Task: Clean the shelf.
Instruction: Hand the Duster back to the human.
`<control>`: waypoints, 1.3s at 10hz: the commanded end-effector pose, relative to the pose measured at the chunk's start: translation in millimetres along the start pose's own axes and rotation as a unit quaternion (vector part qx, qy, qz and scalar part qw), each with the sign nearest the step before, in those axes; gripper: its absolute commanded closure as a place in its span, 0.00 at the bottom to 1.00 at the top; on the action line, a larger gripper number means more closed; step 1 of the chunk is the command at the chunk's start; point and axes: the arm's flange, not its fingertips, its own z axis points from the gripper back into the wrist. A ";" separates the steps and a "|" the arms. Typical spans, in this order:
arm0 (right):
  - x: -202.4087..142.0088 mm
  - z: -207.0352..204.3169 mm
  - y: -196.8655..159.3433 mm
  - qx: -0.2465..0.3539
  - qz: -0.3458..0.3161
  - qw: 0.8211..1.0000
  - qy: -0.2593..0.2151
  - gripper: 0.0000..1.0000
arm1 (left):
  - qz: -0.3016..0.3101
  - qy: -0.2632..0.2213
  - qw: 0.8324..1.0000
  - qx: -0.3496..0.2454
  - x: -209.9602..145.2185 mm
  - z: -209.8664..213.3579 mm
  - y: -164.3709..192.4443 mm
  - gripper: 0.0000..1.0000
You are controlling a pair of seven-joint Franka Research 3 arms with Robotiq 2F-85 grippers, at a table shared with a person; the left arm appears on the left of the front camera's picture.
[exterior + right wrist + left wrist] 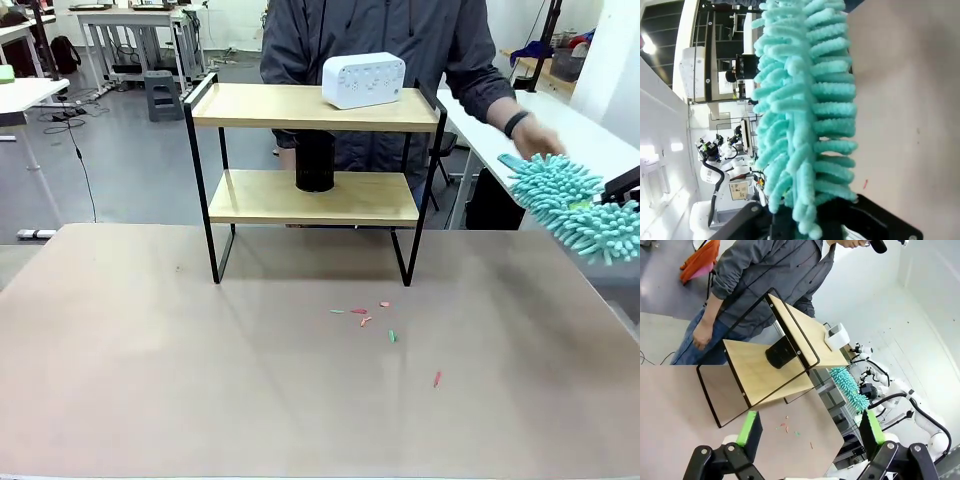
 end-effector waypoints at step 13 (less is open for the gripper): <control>-29.8 7.7 38.3 0.029 0.047 0.998 -0.002 0.00 | 0.006 0.004 1.000 0.023 -1.3 4.0 -19.0 0.00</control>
